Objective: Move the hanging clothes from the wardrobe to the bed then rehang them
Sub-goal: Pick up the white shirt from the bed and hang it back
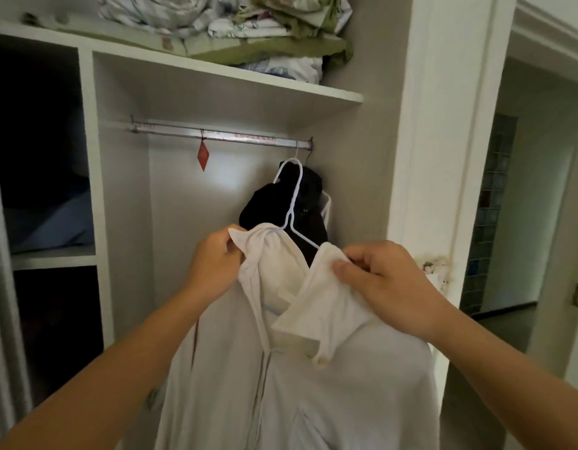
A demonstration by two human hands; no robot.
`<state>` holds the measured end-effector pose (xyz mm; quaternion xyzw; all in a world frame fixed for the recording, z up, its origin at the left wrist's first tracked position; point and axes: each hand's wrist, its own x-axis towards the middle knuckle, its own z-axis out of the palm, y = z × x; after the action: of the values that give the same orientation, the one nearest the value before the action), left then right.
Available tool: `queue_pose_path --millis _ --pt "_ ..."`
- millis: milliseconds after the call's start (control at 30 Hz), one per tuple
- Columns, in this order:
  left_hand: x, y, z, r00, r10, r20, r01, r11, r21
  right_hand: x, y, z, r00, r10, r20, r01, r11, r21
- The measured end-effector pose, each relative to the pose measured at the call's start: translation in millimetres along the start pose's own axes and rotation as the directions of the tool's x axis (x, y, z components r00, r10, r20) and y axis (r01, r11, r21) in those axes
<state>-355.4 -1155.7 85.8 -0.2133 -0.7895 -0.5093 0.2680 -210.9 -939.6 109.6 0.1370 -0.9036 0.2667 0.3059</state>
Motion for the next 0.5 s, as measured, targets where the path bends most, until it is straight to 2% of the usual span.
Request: queue_pose_path --millis 267,400,500 --pt "119 -69 -3 0.997 -0.056 -0.06 0.055 0.998 -0.022 130 -4 73 0.99 0.062 -0.126 -0.07 0.996 -0.062" --pt "153 -77 1 0.982 -0.118 -0.144 0.099 0.986 -0.137 196 -3 102 0.977 0.101 -0.186 -0.125 0.985 -0.121" --pt "168 -82 8 0.983 -0.116 -0.145 0.094 0.984 -0.152 242 3 115 0.969 0.112 -0.221 -0.148 0.977 -0.156"
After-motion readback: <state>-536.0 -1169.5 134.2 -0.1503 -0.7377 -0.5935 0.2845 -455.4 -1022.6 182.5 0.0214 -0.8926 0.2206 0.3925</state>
